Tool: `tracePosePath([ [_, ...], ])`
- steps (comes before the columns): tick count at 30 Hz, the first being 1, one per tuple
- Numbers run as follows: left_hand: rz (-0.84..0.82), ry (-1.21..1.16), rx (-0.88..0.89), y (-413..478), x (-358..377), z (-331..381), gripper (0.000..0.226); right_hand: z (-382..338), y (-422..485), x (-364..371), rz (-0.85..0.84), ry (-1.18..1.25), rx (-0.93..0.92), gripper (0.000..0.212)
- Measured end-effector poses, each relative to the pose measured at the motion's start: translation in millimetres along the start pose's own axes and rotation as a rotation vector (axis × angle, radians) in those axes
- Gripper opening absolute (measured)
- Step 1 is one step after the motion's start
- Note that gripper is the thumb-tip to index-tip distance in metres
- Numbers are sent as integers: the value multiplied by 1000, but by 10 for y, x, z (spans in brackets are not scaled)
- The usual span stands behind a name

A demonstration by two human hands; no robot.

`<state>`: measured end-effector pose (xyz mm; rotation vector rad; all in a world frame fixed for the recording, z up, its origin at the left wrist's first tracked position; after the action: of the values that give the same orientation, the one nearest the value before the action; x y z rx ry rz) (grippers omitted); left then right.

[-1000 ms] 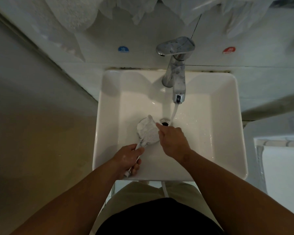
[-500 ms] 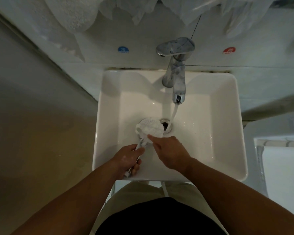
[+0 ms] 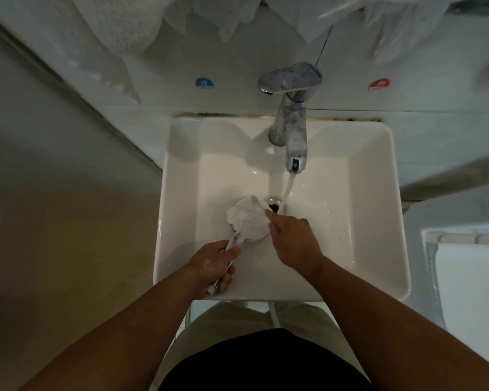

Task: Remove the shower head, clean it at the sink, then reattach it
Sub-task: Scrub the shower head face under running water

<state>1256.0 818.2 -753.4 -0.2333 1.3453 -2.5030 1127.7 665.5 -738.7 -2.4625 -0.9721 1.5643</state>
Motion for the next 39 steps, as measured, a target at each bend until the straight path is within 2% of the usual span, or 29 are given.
tracePosePath([
  [5, -2, 14, 10, 13, 0, 6, 22, -193, -362, 126, -165, 9, -210, 40],
  [9, -7, 9, -10, 23, 6, -16, 19, 151, -135, -72, -19, -1, -11, 40],
  [11, -16, 20, -13, 22, 30, -10, 19, 104, -239, -19, -79, 11, -21, 41],
  [14, -21, 25, -24, 32, 41, -11, 21, -43, -464, 80, -206, -13, -138, 42],
  [19, -22, 34, -37, 70, 37, -34, 19, 251, -184, -139, -39, 4, 26, 41],
  [24, -33, 38, -39, 53, 70, 6, 19, 58, -466, 12, -187, 20, -116, 42],
  [28, -39, 69, -20, 111, 148, 59, 22, 445, -214, -243, -15, 7, 45, 40],
  [33, -48, 81, -15, 145, 211, 76, 24, 246, -504, -52, -168, 5, -59, 42],
  [37, -55, 91, -21, 150, 215, 81, 24, 554, -232, -236, -2, 6, 81, 41],
  [39, -54, 86, -21, 137, 221, 87, 23, 516, -242, -198, 0, 32, 93, 40],
])
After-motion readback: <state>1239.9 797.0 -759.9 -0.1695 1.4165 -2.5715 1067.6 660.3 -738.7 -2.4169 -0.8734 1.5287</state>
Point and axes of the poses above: each hand's wrist, its own y-axis towards the middle knuckle, its own x-axis out of the palm, z = x × y, the point moved 7 cm from there along y, towards the middle knuckle, and after that the axes turned 7 degrees about x, right-handed, at the moved point
